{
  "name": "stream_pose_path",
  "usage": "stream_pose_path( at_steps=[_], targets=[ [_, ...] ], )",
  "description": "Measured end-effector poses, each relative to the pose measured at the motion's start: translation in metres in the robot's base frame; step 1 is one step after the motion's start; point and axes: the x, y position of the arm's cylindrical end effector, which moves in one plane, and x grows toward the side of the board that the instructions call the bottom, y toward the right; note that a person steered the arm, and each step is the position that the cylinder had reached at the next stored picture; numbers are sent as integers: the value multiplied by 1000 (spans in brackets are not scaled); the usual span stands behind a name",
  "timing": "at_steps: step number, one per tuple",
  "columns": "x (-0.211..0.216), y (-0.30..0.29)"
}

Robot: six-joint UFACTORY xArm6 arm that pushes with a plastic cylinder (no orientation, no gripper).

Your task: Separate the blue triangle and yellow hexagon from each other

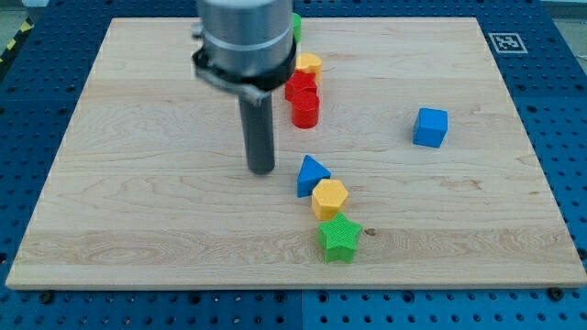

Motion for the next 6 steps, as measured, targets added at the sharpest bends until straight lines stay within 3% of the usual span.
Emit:
stream_pose_path(
  at_steps=[1, 4, 6],
  targets=[
    [23, 13],
    [8, 112],
    [-6, 100]
  ],
)
